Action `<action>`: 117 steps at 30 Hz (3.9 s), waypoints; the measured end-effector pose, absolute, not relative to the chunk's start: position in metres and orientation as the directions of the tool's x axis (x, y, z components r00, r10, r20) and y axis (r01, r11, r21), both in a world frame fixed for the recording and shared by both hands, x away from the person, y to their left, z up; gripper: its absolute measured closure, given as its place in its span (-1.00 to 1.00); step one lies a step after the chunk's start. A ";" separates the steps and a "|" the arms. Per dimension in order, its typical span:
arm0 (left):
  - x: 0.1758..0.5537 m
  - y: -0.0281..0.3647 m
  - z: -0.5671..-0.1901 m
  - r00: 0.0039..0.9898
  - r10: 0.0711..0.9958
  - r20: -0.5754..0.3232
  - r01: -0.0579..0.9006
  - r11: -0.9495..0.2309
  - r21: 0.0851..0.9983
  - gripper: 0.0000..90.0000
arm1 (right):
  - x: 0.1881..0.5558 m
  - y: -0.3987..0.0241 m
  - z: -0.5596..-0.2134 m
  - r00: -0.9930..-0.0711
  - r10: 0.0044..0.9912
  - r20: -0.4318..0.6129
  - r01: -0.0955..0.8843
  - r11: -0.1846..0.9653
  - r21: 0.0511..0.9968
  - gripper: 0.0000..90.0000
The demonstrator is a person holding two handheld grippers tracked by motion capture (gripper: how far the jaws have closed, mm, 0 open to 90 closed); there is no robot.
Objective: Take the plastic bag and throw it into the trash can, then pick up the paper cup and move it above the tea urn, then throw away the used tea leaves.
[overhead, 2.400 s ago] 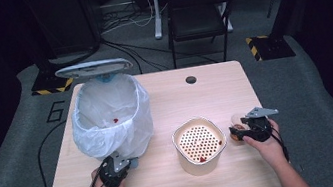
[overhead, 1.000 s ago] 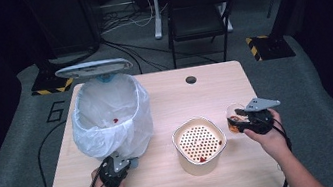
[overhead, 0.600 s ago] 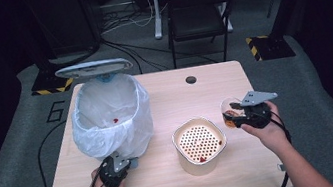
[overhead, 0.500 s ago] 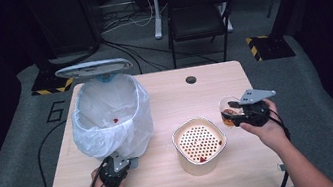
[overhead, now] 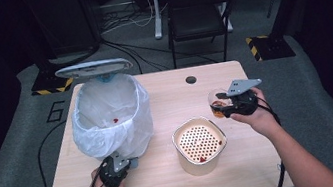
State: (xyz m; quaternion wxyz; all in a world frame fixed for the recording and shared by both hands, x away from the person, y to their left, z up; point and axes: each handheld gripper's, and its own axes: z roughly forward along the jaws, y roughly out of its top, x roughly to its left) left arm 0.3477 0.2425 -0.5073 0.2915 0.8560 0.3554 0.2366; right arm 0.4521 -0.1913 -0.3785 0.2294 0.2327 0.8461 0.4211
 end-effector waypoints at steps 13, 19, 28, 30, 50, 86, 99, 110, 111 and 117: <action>0.348 0.242 -0.507 0.635 0.747 0.197 0.471 -0.577 0.668 1.00 | 0.469 -0.183 -0.373 -0.829 0.523 -0.197 0.146 0.541 0.828 0.13; 0.348 0.242 -0.507 0.635 0.747 0.197 0.472 -0.577 0.667 1.00 | 0.467 -0.178 -0.370 -0.844 0.475 -0.250 0.073 0.564 0.823 0.13; 0.348 0.242 -0.507 0.636 0.746 0.198 0.471 -0.578 0.666 1.00 | 0.456 -0.167 -0.364 -0.844 0.400 -0.357 -0.032 0.627 0.779 0.13; 0.348 0.242 -0.507 0.635 0.747 0.197 0.472 -0.577 0.666 1.00 | 0.453 -0.165 -0.361 -0.843 0.388 -0.373 -0.050 0.634 0.772 0.13; 0.348 0.242 -0.507 0.635 0.747 0.198 0.472 -0.577 0.666 1.00 | 0.423 -0.137 -0.344 -0.814 0.222 -0.536 -0.230 0.725 0.649 0.13; 0.348 0.243 -0.507 0.636 0.748 0.190 0.479 -0.575 0.663 1.00 | 0.388 -0.121 -0.357 -0.662 -0.056 -0.747 -0.424 0.850 0.312 0.13; 0.347 0.243 -0.508 0.632 0.749 0.198 0.471 -0.574 0.670 1.00 | 0.363 -0.097 -0.372 -0.335 -0.433 -0.837 -0.535 0.819 -0.209 0.14; 0.347 0.242 -0.508 0.631 0.750 0.197 0.472 -0.573 0.670 1.00 | 0.352 -0.089 -0.395 -0.062 -0.610 -0.790 -0.520 0.696 -0.496 0.14; 0.347 0.242 -0.508 0.629 0.753 0.193 0.475 -0.568 0.672 1.00 | 0.352 -0.089 -0.395 -0.062 -0.610 -0.790 -0.520 0.696 -0.496 0.14; 0.347 0.242 -0.508 0.625 0.759 0.182 0.481 -0.558 0.676 1.00 | 0.351 -0.095 -0.408 0.010 -0.589 -0.808 -0.504 0.695 -0.513 0.14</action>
